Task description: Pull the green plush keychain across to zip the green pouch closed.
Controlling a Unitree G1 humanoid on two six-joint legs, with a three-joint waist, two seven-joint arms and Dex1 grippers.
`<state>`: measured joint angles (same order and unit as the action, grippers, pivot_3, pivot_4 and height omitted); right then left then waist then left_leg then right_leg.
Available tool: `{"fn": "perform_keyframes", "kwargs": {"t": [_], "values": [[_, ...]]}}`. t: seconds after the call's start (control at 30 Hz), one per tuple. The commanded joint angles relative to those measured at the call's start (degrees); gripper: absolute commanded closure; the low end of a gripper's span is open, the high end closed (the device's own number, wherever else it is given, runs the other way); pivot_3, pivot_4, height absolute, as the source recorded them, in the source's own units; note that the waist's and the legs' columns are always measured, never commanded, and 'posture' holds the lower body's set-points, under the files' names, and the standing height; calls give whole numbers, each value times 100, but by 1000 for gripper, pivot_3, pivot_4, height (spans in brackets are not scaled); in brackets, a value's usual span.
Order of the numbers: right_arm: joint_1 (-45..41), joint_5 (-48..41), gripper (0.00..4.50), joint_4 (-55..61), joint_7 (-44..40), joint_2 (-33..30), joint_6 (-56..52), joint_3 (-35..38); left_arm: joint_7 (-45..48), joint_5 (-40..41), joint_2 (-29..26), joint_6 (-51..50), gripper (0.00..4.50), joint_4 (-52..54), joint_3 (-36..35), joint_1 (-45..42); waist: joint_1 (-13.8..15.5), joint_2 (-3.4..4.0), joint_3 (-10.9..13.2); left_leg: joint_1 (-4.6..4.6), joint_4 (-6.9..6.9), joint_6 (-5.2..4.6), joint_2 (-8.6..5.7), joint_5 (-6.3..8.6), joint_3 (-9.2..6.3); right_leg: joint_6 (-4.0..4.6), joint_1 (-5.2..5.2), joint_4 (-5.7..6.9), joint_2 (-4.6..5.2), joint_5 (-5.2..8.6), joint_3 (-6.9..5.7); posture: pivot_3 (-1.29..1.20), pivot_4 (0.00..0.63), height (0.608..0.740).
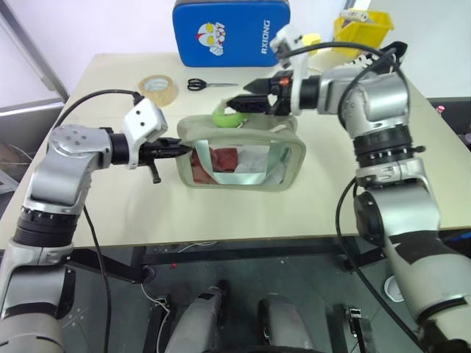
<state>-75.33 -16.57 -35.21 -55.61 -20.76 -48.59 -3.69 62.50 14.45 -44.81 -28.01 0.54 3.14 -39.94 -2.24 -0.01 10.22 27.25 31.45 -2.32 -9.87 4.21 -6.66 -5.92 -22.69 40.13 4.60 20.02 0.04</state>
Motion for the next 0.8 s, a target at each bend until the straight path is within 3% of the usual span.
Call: {"fn": "perform_keyframes", "kwargs": {"t": [0.03,0.1,0.2,0.43,0.6,0.8], "values": [[-250,60,110,-148,19,33,87,-15,-34,38,-113,35,4500,164,-148,-8,-2,0,0,0,-3,3,0,-2,0,0,-2,0,0,0,1,0,150,740],[-208,146,110,-178,-85,8,145,-160,-47,34,-125,34,4500,172,-151,12,-8,0,0,0,-9,7,0,-4,0,0,-5,0,0,0,1,0,150,740],[-190,189,859,-177,-144,-13,196,-199,-64,35,-135,33,4500,171,-153,23,-27,0,0,-2,-17,11,0,-8,0,1,-8,2,1,0,3,0,150,740],[-101,207,4362,121,-189,-254,245,-128,-97,-5,-59,115,4500,12,-84,-81,-21,0,0,-2,-19,11,0,-7,0,1,-9,2,0,0,3,0,150,740],[64,407,4444,950,410,-963,386,219,-91,-5,-38,126,4500,7,-74,-57,28,0,0,0,-20,9,0,-6,-1,1,-11,2,3,0,3,0,150,740],[1136,1346,4444,2312,1321,-2061,1181,152,-150,11,-46,69,4500,50,-102,77,61,-1,-1,1,-20,2,0,-2,1,1,-12,1,7,0,4,0,150,740]]}}
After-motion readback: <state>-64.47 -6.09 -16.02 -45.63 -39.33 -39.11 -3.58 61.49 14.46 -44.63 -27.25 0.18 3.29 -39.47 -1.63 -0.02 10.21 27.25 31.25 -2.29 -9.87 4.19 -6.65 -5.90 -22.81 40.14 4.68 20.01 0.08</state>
